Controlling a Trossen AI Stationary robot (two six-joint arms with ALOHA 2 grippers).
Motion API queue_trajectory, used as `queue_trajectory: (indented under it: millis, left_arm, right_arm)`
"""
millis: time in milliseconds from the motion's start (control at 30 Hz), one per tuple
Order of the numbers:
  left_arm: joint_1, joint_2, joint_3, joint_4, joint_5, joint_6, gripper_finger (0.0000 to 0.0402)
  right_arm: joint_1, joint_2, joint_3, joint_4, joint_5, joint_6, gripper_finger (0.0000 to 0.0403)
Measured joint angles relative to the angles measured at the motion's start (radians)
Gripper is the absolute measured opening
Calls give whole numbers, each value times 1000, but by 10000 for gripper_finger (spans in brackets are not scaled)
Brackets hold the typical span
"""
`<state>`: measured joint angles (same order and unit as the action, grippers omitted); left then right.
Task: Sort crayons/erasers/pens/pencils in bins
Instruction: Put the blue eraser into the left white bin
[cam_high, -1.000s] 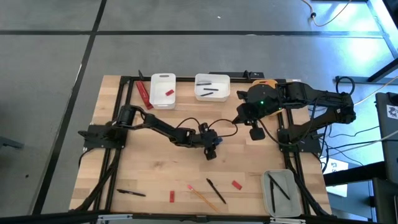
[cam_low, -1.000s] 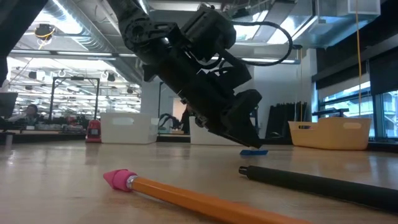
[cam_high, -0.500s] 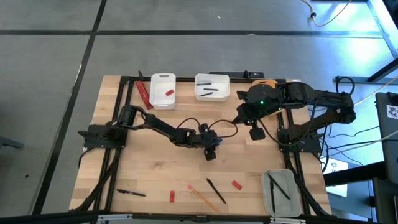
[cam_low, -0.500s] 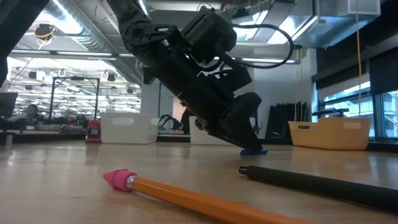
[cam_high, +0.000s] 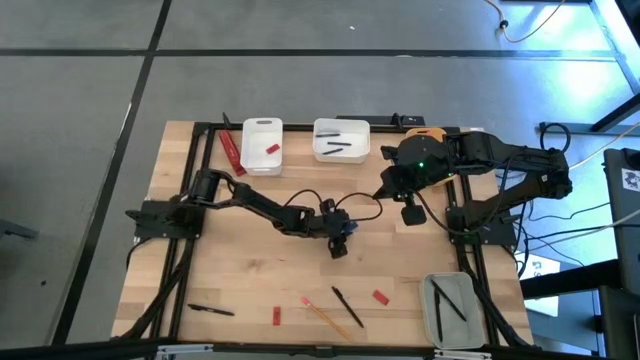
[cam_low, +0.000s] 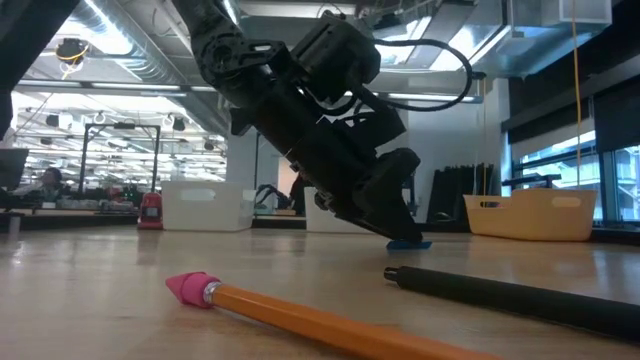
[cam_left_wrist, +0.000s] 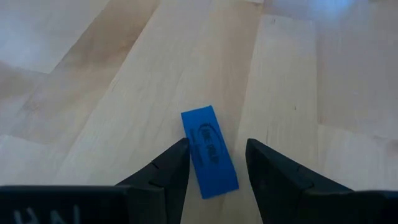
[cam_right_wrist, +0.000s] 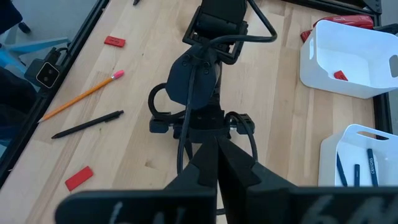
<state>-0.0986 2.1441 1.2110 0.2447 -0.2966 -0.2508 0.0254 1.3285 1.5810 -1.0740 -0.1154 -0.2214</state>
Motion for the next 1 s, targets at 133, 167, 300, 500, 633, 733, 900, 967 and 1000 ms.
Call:
queue_trajectory:
  millis: [133, 167, 300, 500, 633, 733, 900, 967, 1000]
  left_arm:
    - [-1, 0, 0, -7, -18, 17, 149]
    - [-1, 0, 0, -9, -27, 23, 149]
    - [5, 0, 0, -14, -31, 24, 149]
    - [4, 13, 1, -3, -17, 22, 149]
    - [4, 21, 3, 2, 7, 24, 149]
    - [8, 21, 3, 3, 9, 26, 149]
    - [15, 21, 3, 2, 20, 26, 142]
    - [16, 21, 3, 1, 20, 27, 129]
    - [16, 21, 3, -2, 20, 27, 120]
  right_arm:
    - [0, 0, 0, 0, 0, 0, 4]
    - [0, 0, 0, 0, 0, 0, 4]
    - [0, 0, 0, 0, 0, 0, 4]
    - [0, 0, 0, 1, 0, 0, 4]
    - [0, 0, 0, 1, 0, 0, 4]
    - [0, 0, 0, 1, 0, 0, 4]
    - [0, 0, 0, 1, 0, -9, 4]
    - [0, 0, 0, 1, 0, -20, 4]
    - [0, 0, 0, 1, 0, -23, 4]
